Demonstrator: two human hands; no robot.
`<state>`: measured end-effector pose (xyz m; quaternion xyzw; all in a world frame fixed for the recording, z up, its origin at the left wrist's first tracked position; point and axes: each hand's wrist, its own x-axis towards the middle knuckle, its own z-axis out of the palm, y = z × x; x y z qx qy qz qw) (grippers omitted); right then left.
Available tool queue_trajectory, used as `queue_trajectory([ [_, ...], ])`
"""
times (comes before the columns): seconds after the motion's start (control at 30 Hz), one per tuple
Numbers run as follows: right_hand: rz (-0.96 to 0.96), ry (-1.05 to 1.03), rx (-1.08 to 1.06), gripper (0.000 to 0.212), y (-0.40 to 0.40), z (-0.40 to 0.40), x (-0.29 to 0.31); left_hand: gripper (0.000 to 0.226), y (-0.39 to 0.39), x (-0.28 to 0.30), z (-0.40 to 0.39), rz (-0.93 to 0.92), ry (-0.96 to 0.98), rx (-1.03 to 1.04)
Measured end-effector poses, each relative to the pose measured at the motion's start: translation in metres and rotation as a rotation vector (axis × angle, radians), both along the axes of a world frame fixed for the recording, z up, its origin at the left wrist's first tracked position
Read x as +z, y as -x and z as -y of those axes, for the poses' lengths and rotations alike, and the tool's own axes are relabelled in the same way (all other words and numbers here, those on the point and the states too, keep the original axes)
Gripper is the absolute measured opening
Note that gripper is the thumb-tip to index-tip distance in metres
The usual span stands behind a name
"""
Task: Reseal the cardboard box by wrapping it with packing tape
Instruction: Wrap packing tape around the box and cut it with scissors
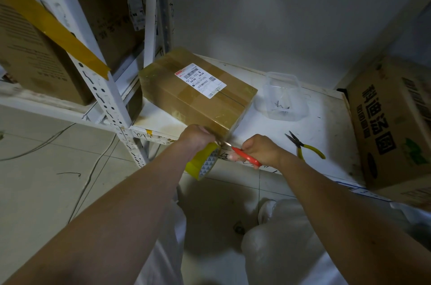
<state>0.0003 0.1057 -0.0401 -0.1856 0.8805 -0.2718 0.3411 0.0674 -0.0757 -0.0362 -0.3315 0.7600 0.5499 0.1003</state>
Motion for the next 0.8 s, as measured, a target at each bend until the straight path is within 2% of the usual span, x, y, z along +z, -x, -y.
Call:
queue_trajectory([
  [0.1, -0.287, -0.306, 0.205, 0.066, -0.003, -0.002, -0.001, 0.015, -0.003, -0.001, 0.0, 0.018, 0.007, -0.015],
  [0.17, -0.407, -0.406, 0.307, 0.066, -0.006, -0.006, -0.005, 0.008, -0.006, -0.003, 0.001, 0.036, 0.027, -0.006],
  [0.23, -0.494, -0.463, 0.371, 0.063, -0.009, -0.013, -0.008, 0.01, -0.01, -0.004, 0.004, 0.053, 0.044, 0.006],
  [0.37, -0.699, -0.493, 0.354, 0.06, -0.013, -0.035, -0.009, 0.01, -0.014, -0.004, 0.007, 0.068, 0.046, 0.022],
  [0.47, -0.821, -0.541, 0.26, 0.062, -0.013, -0.054, -0.009, 0.01, -0.015, -0.003, 0.007, 0.067, 0.033, 0.025],
  [0.53, -0.838, -0.606, 0.191, 0.064, -0.01, -0.059, -0.008, 0.01, -0.014, -0.003, 0.006, 0.063, 0.024, 0.027],
  [0.63, -0.752, -0.69, -0.008, 0.062, -0.003, -0.05, -0.008, 0.01, -0.014, -0.003, 0.004, 0.05, 0.008, 0.03],
  [0.8, -0.603, -0.599, -0.205, 0.037, 0.011, -0.016, -0.011, 0.01, -0.014, -0.002, 0.005, 0.042, -0.014, 0.052],
])
